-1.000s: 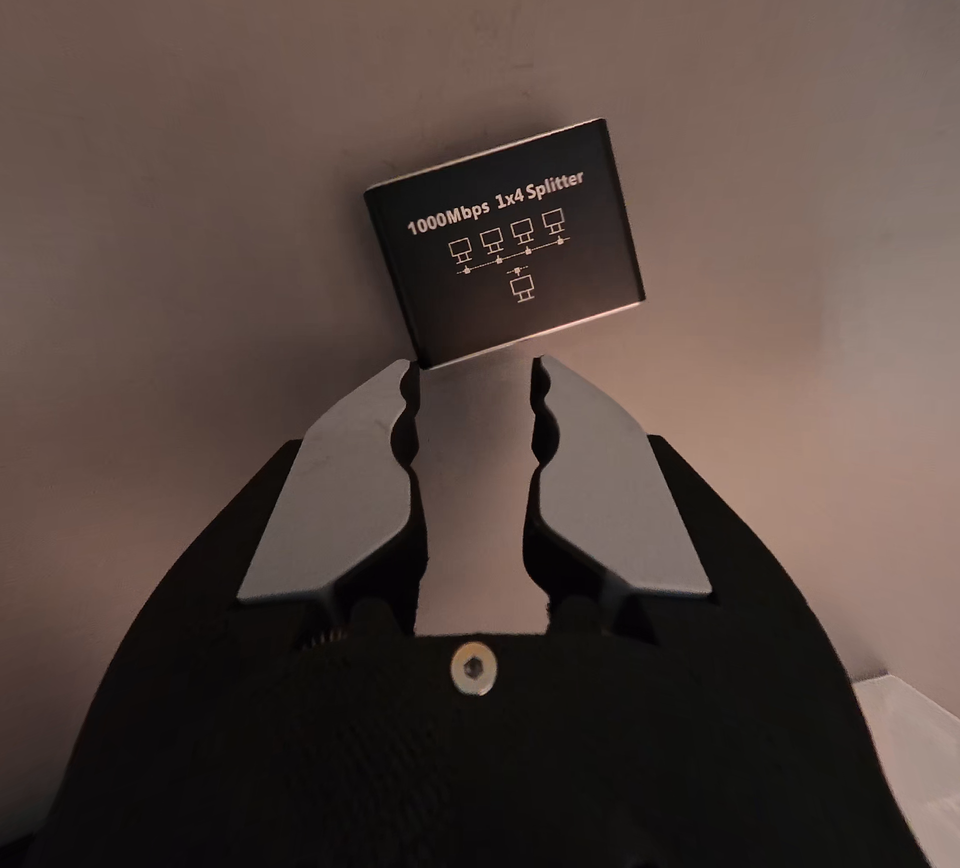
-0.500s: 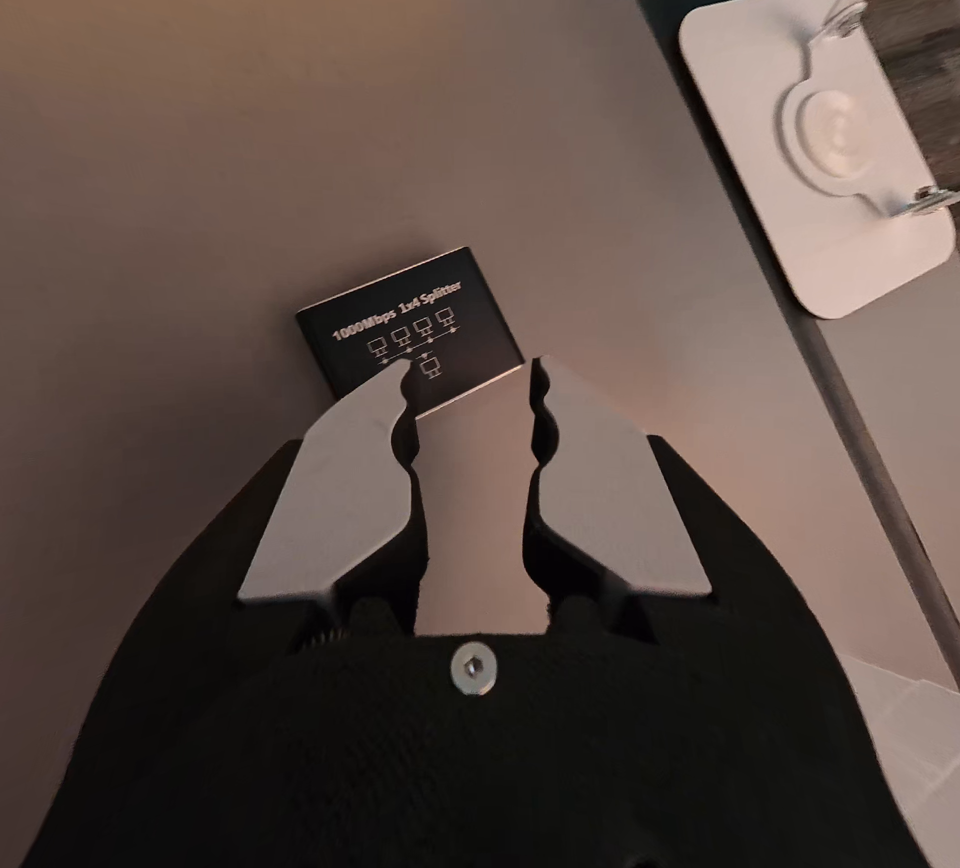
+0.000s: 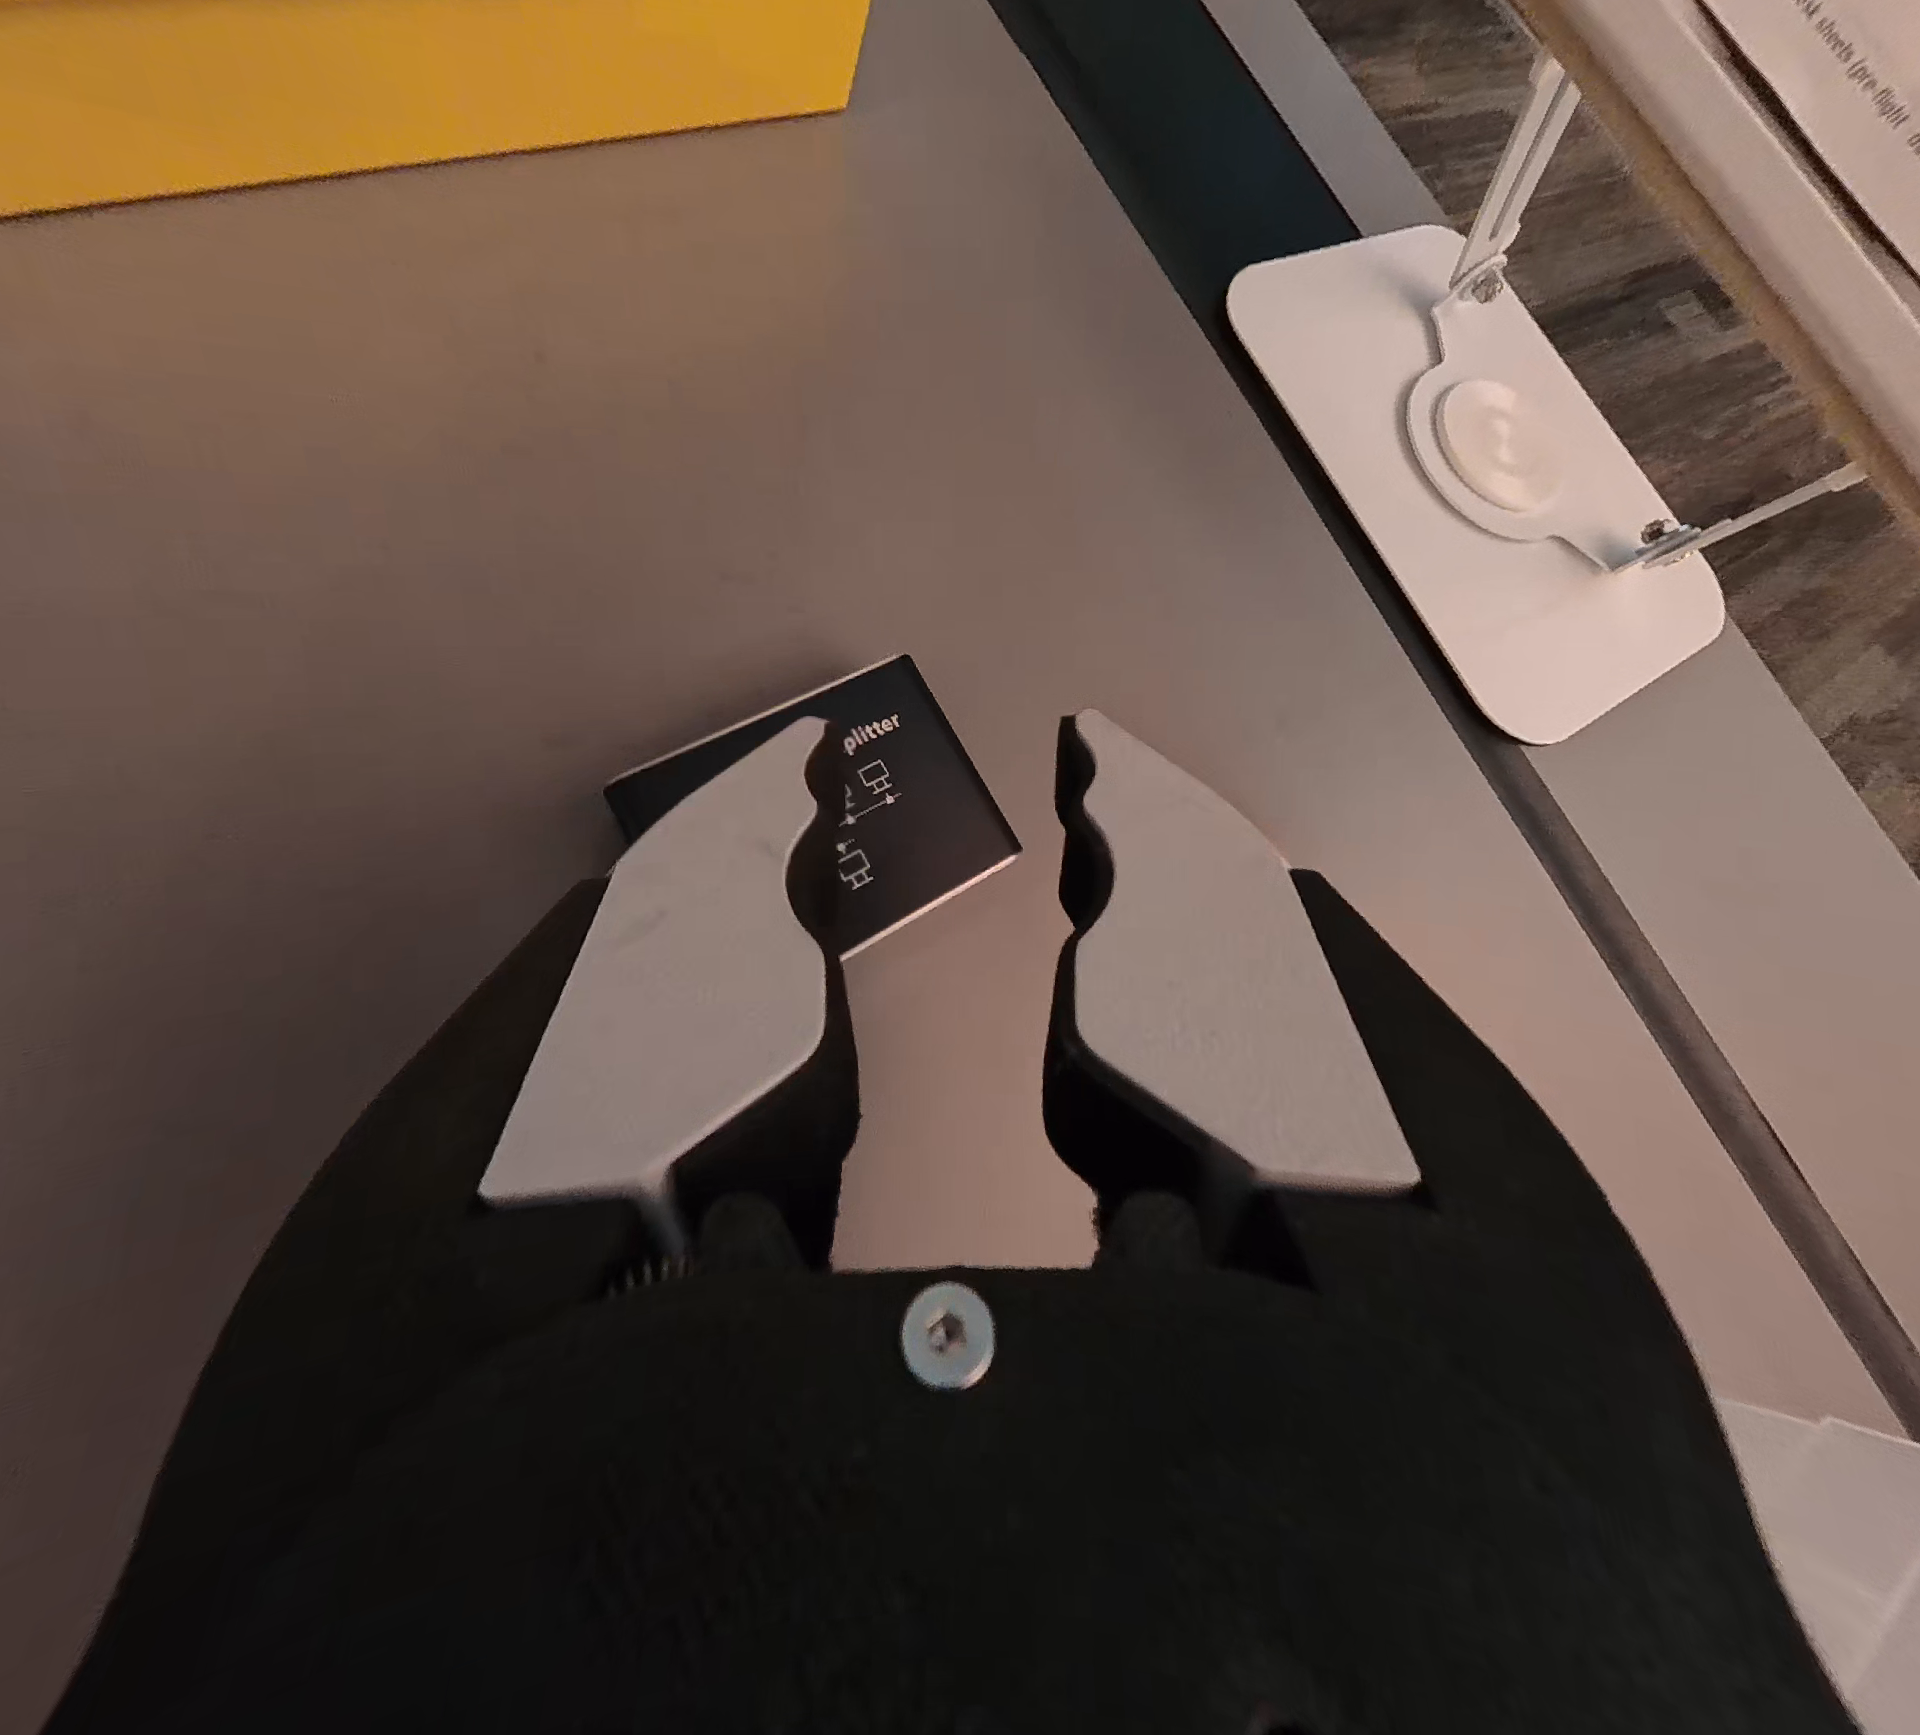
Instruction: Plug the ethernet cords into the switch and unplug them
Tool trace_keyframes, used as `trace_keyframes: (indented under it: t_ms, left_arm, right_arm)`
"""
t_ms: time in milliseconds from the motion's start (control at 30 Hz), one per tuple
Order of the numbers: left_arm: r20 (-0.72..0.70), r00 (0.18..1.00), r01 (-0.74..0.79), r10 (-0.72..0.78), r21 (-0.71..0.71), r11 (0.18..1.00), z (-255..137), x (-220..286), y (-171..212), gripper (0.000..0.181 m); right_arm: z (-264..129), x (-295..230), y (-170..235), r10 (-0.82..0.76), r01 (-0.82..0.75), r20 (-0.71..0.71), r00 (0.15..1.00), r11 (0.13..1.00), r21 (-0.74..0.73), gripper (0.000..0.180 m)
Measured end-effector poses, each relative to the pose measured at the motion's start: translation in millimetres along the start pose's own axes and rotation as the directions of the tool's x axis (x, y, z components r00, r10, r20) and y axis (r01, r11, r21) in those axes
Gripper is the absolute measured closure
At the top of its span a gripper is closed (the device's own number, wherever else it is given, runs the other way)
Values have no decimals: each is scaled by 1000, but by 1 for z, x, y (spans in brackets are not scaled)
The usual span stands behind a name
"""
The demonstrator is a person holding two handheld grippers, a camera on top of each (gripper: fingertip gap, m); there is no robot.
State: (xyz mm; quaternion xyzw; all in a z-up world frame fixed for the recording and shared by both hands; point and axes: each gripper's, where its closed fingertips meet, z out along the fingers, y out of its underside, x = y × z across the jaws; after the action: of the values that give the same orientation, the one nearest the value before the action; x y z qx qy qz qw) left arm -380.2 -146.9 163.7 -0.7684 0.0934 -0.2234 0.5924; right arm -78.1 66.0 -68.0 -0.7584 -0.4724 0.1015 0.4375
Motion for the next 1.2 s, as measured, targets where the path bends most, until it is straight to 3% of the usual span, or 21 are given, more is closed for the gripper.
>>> trace_keyframes:
  t_ms: [300,500,700,900,1067,1133,1200]
  left_arm:
    - [-84,996,20,-17,36,999,-1,30,-7,175]
    - [-226,969,116,-99,62,991,33,40,-3,175]
    - [-349,925,182,-150,58,982,71,53,10,176]
    - [-513,843,255,-162,116,960,84,84,2,176]
    - [-623,763,303,-170,112,946,92,102,-4,176]
    - [-661,736,288,-147,109,952,93,111,-5,176]
    - [-692,714,248,-106,109,963,95,122,-2,176]
  right_arm:
    - [-2,1,-4,-10,10,-3,1000,1000,13,140]
    - [-29,-2,-36,-43,44,-13,999,992,121,140]
    - [-66,-53,-89,-57,-20,208,977,937,350,140]
    - [-75,-112,-112,-87,-95,402,911,906,412,131]
    - [-79,-122,-120,-229,9,318,920,823,568,129]
    - [-78,-129,-121,-164,-106,424,890,832,544,128]
    - [-78,-142,-121,-58,-287,627,777,854,434,117]
